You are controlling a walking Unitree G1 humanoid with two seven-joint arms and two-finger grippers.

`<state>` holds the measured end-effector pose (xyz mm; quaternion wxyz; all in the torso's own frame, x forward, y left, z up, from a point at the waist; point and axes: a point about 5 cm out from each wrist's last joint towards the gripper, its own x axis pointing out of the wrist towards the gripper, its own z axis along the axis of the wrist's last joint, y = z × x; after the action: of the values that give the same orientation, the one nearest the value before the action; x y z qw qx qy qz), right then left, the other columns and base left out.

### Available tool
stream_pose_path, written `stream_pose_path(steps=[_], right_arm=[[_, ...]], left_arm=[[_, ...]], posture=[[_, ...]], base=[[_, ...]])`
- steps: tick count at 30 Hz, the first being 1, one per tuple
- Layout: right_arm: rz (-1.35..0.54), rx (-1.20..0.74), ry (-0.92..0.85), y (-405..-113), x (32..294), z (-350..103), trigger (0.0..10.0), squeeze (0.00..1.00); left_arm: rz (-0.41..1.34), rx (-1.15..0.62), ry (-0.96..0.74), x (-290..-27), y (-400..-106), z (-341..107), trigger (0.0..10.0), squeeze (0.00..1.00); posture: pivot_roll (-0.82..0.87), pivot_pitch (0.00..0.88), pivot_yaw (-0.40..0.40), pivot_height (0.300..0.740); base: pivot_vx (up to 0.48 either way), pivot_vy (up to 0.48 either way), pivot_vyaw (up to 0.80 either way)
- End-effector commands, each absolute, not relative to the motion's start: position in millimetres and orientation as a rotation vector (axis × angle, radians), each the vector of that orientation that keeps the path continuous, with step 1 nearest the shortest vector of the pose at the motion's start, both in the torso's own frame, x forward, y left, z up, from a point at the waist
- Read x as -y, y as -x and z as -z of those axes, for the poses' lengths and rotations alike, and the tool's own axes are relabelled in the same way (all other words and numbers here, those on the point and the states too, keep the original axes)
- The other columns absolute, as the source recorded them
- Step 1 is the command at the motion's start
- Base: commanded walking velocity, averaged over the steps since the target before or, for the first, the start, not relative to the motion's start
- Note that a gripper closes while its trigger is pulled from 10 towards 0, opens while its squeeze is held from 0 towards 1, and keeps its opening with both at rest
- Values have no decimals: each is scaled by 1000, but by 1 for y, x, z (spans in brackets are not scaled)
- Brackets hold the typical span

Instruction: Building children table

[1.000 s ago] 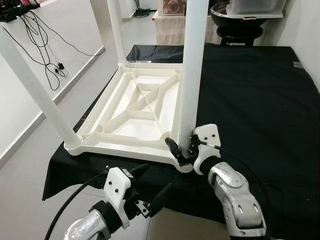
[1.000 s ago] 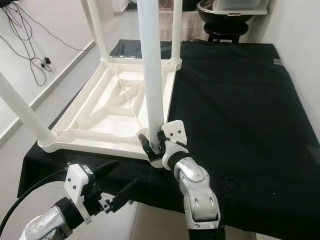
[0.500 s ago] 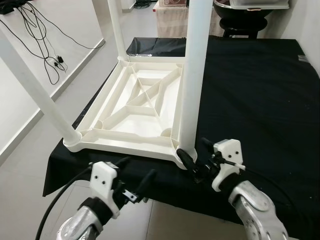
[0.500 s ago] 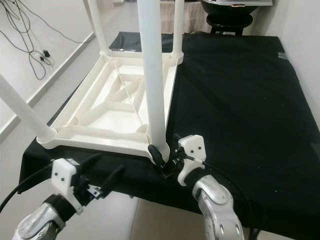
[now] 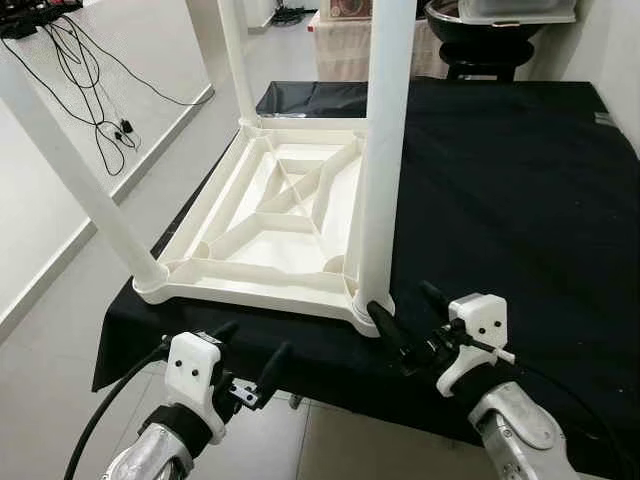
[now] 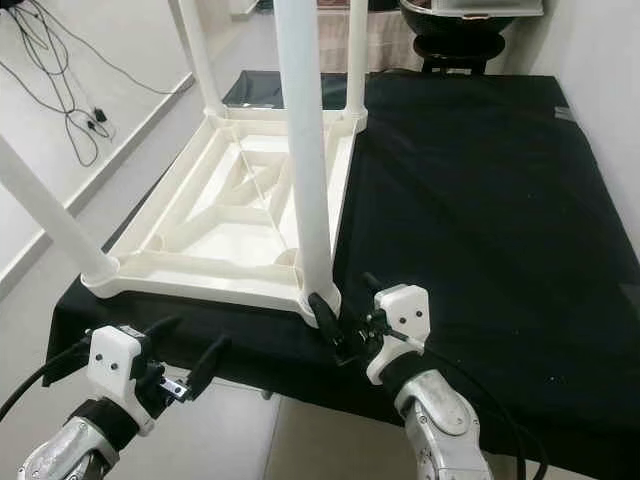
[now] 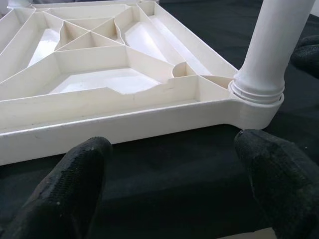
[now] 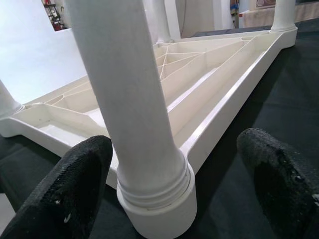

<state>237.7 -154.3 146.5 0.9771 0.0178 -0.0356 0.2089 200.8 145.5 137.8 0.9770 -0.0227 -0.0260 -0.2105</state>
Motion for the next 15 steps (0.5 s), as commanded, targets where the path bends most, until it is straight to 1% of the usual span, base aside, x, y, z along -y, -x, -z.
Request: stream_pose_path(steps=[1, 15], right_arm=[[-422, 75, -37, -235, 152, -144, 10000, 0], [-408, 57, -24, -235, 156, -141, 10000, 0]], left_arm=[[398, 33, 40, -149, -200, -132, 10000, 0], [405, 34, 42, -145, -200, -133, 10000, 0]], posture=[[29, 120, 88, 740], [6, 117, 73, 740]], base=[[0, 0, 0], [0, 0, 0]])
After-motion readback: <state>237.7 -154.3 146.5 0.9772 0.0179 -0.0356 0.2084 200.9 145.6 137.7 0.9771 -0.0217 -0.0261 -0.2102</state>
